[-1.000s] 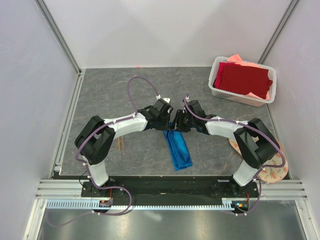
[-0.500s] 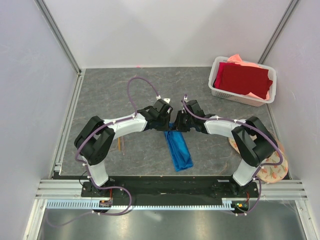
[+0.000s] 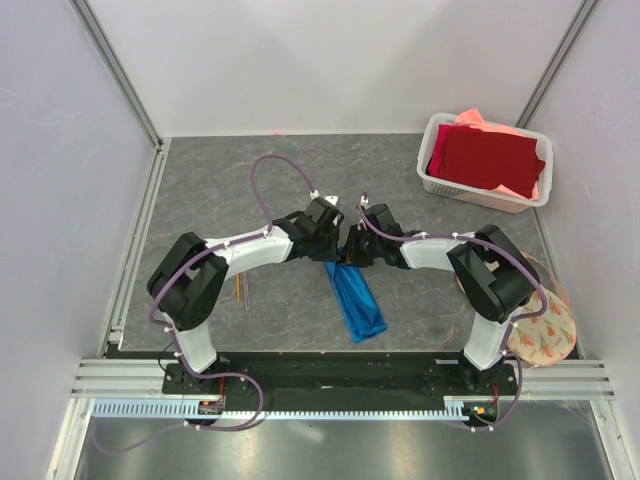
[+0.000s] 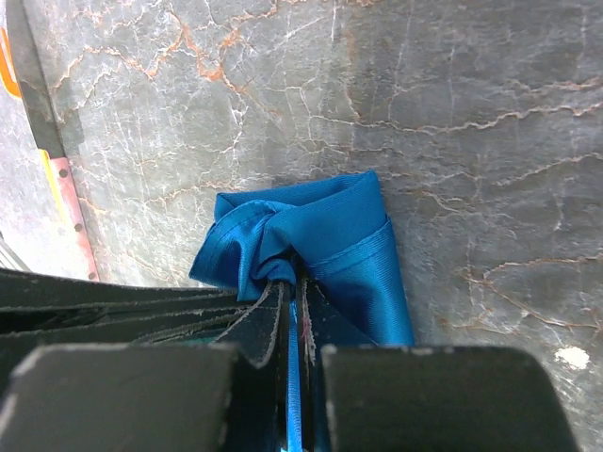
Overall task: Fold the napkin into a case and place the utensils inside
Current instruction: Stuff the top corner of the smaller-rectangle-folded napkin at the center of the board.
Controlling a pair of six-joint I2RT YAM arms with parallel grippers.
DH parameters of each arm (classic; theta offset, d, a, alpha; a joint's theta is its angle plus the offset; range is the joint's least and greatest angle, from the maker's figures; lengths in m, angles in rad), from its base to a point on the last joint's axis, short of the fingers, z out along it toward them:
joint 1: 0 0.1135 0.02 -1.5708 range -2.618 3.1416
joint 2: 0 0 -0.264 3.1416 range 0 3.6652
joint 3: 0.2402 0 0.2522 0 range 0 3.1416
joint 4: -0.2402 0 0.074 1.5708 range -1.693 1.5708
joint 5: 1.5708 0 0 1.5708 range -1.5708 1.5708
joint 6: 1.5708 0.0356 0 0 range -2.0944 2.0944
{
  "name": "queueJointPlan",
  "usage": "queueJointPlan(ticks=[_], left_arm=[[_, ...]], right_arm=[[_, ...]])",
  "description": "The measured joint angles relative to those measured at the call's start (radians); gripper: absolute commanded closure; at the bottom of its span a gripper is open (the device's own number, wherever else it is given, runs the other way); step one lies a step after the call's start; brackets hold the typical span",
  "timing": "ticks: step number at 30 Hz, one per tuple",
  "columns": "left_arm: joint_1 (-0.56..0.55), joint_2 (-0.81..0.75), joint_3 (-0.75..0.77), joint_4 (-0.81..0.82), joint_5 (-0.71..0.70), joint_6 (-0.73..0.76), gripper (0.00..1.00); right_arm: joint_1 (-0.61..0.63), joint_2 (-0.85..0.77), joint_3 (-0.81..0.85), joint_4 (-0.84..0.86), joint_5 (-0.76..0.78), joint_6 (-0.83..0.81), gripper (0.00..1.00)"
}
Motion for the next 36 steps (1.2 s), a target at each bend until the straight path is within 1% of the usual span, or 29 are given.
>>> queueJointPlan(ticks=[2,3,4,8,13,14,18,19,22,24,25,28,34,36], left_arm=[[0.002,-0.001,-0.003,0.001,0.000,-0.004,0.98],[0.002,-0.002,-0.004,0.002,0.000,-0.005,0.98],[0.002,-0.002,-0.005,0.002,0.000,-0.006,0.98],[0.002,-0.007,-0.010,0.001,-0.001,-0.008,0.98],[0.004,-0.019,-0.010,-0.002,0.000,-0.008,0.98],[0.004,-0.019,-0.011,-0.002,-0.001,-0.008,0.98],[0.004,-0.019,-0.012,0.000,-0.002,-0.008,0.98],[0.004,-0.019,-0.012,0.000,-0.002,-0.008,0.98],[0.004,-0.019,-0.012,0.001,0.000,-0.008,0.98],[0.004,-0.019,-0.012,0.002,0.002,-0.008,0.98],[0.004,-0.019,-0.012,0.002,0.002,-0.008,0.98],[0.003,-0.019,-0.012,0.003,0.003,-0.008,0.98],[0.004,-0.019,-0.012,0.003,0.005,-0.009,0.98],[0.004,-0.018,-0.012,0.002,0.004,-0.009,0.98]], right_arm=[[0.001,0.000,0.000,0.000,0.002,-0.005,0.93],[0.001,-0.001,0.000,-0.001,0.003,-0.008,0.85],[0.002,-0.003,0.000,-0.003,0.005,-0.011,0.79],[0.004,-0.027,0.000,-0.041,0.021,-0.034,0.62],[-0.001,-0.069,-0.002,-0.100,0.048,-0.061,0.53],[-0.003,-0.078,-0.004,-0.109,0.049,-0.065,0.50],[-0.009,-0.114,-0.012,-0.141,0.046,-0.080,0.48],[-0.009,-0.120,-0.012,-0.143,0.043,-0.083,0.49],[-0.010,-0.136,-0.012,-0.143,0.043,-0.088,0.57],[-0.011,-0.139,-0.011,-0.139,0.043,-0.090,0.65],[-0.011,-0.138,-0.011,-0.138,0.042,-0.091,0.72],[-0.011,-0.130,-0.005,-0.136,0.035,-0.092,0.75],[-0.010,-0.065,0.006,-0.089,0.000,-0.079,0.91],[-0.005,-0.029,0.006,-0.053,-0.016,-0.066,0.92]])
